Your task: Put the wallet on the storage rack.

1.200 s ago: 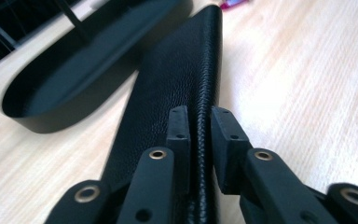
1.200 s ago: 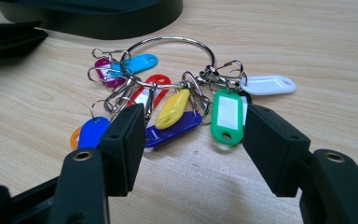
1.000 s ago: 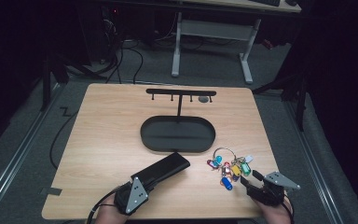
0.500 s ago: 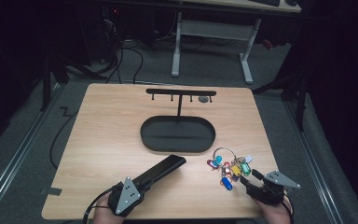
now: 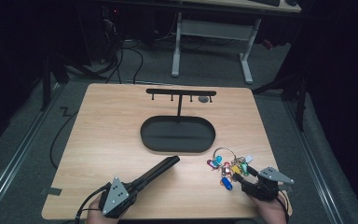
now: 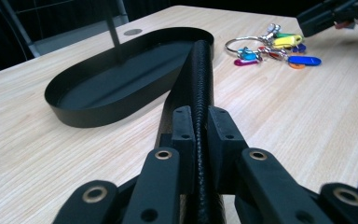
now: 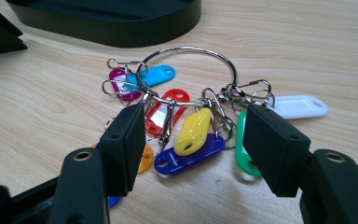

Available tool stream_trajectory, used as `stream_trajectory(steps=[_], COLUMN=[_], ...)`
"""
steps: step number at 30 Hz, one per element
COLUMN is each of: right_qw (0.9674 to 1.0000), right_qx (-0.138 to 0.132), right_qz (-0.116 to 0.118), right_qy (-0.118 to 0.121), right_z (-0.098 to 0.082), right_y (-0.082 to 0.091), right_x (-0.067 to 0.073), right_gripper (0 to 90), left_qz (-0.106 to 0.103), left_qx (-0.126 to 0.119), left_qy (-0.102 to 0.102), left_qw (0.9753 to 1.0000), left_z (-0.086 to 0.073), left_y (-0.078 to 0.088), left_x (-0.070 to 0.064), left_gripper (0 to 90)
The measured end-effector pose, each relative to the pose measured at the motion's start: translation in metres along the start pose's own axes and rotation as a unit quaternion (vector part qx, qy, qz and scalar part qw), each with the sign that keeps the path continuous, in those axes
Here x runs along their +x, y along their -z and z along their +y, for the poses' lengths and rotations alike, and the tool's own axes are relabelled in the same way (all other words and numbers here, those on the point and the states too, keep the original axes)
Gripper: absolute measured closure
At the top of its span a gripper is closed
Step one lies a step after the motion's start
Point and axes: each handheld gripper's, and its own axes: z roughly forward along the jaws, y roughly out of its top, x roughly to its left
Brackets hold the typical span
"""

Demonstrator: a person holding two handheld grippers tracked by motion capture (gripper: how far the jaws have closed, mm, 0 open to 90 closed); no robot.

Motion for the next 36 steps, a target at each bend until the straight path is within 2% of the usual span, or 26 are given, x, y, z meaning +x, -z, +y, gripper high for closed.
stream_trajectory(steps=[5,14,23,36], right_qw=[1.0,0.9999,0.9997,0.9998], right_qx=[-0.001,0.0,0.002,0.006], right_qz=[-0.005,-0.014,-0.017,-0.014], right_qy=[-0.006,-0.01,-0.016,-0.013], right_z=[-0.003,-0.008,-0.01,-0.01], right_y=[0.004,0.011,0.013,0.01], right_x=[-0.002,-0.005,-0.006,-0.005], right_gripper=[39.3,39.3,39.3,39.3], left_qz=[-0.002,-0.004,0.0,0.01], left_qx=[-0.006,-0.014,-0.02,-0.026], left_qy=[0.022,0.045,0.06,0.089], left_qw=[0.9997,0.9989,0.998,0.9956], left_z=[0.0,0.0,-0.003,-0.011], left_y=[0.0,-0.001,-0.001,0.002], left_x=[0.008,0.02,0.032,0.05], left_gripper=[82.1,81.9,81.3,79.9])
